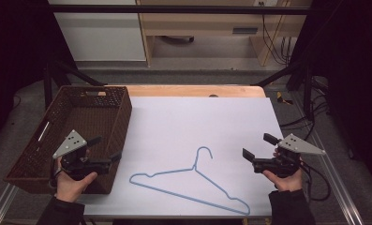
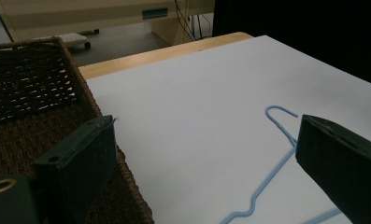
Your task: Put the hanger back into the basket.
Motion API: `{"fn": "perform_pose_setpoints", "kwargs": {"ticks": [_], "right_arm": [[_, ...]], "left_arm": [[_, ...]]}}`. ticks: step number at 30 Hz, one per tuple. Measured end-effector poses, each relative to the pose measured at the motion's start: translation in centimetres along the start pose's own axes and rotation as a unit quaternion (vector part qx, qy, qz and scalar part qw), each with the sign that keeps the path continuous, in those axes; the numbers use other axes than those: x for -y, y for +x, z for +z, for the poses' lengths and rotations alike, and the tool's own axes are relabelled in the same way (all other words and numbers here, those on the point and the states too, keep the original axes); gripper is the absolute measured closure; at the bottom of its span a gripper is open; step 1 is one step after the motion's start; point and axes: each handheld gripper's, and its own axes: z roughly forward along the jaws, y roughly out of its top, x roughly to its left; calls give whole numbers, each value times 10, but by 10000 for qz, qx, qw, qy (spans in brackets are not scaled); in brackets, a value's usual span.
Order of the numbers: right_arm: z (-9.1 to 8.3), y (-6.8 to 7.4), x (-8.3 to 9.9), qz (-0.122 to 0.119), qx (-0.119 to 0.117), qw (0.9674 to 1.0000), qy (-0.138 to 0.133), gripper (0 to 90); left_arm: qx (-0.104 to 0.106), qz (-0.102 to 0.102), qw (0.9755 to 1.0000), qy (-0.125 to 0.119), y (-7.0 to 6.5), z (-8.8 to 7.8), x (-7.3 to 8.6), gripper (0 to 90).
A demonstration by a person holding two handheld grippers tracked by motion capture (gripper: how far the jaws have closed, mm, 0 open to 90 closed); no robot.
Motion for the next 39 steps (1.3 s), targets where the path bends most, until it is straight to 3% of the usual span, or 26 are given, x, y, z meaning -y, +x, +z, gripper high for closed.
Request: {"fn": "perform_pose_setpoints", "kwargs": {"ticks": [15, 20, 26, 29, 32, 35, 36, 37, 39], "right_arm": [[16, 17, 0, -235, -97, 9986, 468, 44], [32, 31, 4, -436, -135, 9954, 841, 54], [46, 41, 9, -463, -261, 9926, 1094, 82], [55, 48, 13, -519, -326, 9897, 1294, 103], [67, 57, 21, -722, -442, 9832, 1615, 169], [73, 60, 25, -751, -523, 9806, 1736, 198], [78, 62, 29, -782, -551, 9772, 1896, 227], [78, 62, 29, -782, -551, 9772, 1896, 227], [82, 64, 34, -823, -563, 9734, 2061, 252]], "left_arm": [[42, 51, 10000, 12, -2, -1, -1, 53], [66, 80, 9999, 44, -3, 0, -1, 53], [70, 105, 9999, 62, -4, 1, -1, 53], [68, 119, 9999, 63, -4, 1, -1, 53], [69, 128, 9999, 59, -5, 1, -2, 54], [84, 139, 9998, 92, -5, 1, -1, 54], [90, 166, 9998, 119, -5, 2, -1, 54], [90, 166, 9998, 119, -5, 2, -1, 54], [86, 182, 9997, 146, -6, 3, -1, 54]]}}
